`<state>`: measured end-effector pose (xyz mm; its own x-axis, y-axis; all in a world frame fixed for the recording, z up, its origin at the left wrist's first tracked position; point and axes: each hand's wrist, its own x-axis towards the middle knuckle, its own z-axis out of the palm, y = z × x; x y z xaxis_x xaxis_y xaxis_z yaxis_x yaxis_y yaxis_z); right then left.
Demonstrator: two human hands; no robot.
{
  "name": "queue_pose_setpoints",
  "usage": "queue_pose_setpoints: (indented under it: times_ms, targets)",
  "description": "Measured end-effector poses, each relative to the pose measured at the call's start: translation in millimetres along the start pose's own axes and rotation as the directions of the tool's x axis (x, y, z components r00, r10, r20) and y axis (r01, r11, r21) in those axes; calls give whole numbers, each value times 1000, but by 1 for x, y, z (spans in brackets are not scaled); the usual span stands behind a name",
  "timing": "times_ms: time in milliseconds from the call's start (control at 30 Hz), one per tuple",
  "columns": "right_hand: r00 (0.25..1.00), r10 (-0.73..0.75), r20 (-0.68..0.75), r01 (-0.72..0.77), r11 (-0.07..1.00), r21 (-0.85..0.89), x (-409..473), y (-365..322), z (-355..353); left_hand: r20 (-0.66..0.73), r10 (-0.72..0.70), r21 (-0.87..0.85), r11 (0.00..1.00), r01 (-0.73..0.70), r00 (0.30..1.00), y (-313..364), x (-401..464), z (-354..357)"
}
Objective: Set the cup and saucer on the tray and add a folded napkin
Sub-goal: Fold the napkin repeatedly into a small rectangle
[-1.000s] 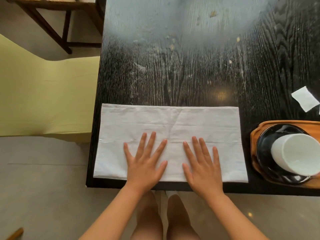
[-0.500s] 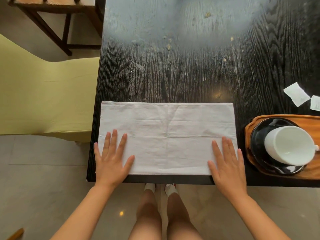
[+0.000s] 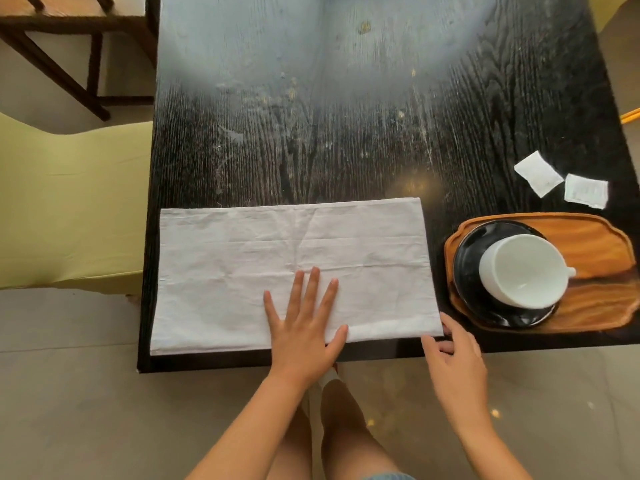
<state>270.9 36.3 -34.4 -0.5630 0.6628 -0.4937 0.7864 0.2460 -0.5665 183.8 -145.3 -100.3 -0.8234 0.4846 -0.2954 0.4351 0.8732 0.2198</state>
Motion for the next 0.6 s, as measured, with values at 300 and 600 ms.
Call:
queue_pose_setpoints:
  times_ms: [300,600]
  targets:
    - [990,142,-5,-123,872,474,10,-20,7,38,-6,65,998,4,999,2,-1,-4]
    - [988,-122,-97,155,851,501,1,-57,-20,77,-89,-7,996,90,993,30,17,-6]
